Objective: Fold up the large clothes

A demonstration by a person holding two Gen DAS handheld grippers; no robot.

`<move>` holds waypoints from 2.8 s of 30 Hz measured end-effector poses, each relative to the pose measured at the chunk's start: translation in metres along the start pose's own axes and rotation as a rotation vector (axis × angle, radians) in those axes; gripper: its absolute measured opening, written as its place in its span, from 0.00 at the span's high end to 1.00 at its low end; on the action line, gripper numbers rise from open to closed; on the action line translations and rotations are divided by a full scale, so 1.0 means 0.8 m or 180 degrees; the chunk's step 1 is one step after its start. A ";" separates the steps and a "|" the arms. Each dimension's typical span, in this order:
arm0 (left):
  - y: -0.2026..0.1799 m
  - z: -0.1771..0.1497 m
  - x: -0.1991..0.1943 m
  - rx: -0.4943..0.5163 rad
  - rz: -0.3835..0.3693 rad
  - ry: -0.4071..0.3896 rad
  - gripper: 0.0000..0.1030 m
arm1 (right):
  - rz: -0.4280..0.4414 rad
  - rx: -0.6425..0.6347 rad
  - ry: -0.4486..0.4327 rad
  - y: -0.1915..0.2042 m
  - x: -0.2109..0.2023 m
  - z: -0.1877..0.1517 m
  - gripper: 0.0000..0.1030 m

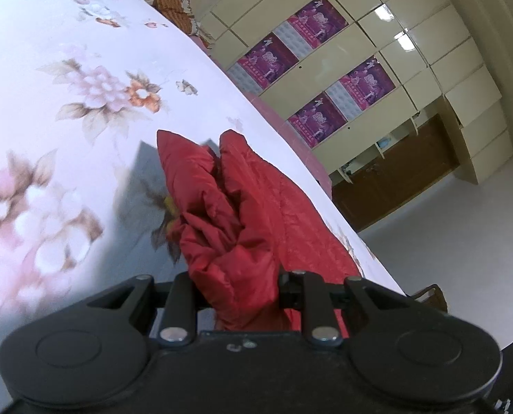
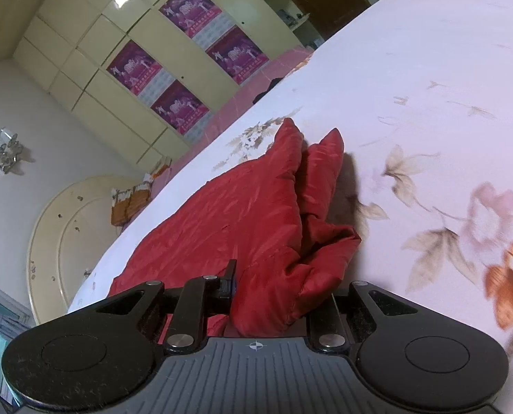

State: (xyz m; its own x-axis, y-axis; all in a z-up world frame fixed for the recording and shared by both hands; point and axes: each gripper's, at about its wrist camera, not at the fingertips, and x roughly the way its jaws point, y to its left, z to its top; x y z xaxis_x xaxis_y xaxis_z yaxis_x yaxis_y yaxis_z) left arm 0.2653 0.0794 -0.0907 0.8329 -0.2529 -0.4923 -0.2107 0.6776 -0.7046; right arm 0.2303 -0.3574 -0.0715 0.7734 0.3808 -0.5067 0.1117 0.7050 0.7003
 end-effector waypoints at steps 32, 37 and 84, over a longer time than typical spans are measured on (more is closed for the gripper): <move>0.072 -0.107 -0.152 -0.0263 0.0458 -0.0331 0.45 | -0.0498 0.0249 -0.0172 -0.125 -0.159 -0.045 0.50; 0.059 -0.111 -0.197 -0.0235 0.1013 -0.0655 0.05 | -0.0845 0.0141 -0.0552 -0.124 -0.213 -0.035 0.50; 0.003 -0.076 -0.106 0.0237 -0.0273 -0.0070 0.81 | -0.0282 -0.1226 0.0823 0.110 0.052 -0.185 1.00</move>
State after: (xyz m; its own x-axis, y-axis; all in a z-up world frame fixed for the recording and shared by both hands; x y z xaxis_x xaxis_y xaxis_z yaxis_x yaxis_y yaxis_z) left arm 0.1633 0.0603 -0.0816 0.8575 -0.2975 -0.4198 -0.1002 0.7039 -0.7033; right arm 0.1799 -0.1910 -0.1052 0.5853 0.4111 -0.6989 -0.1072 0.8936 0.4358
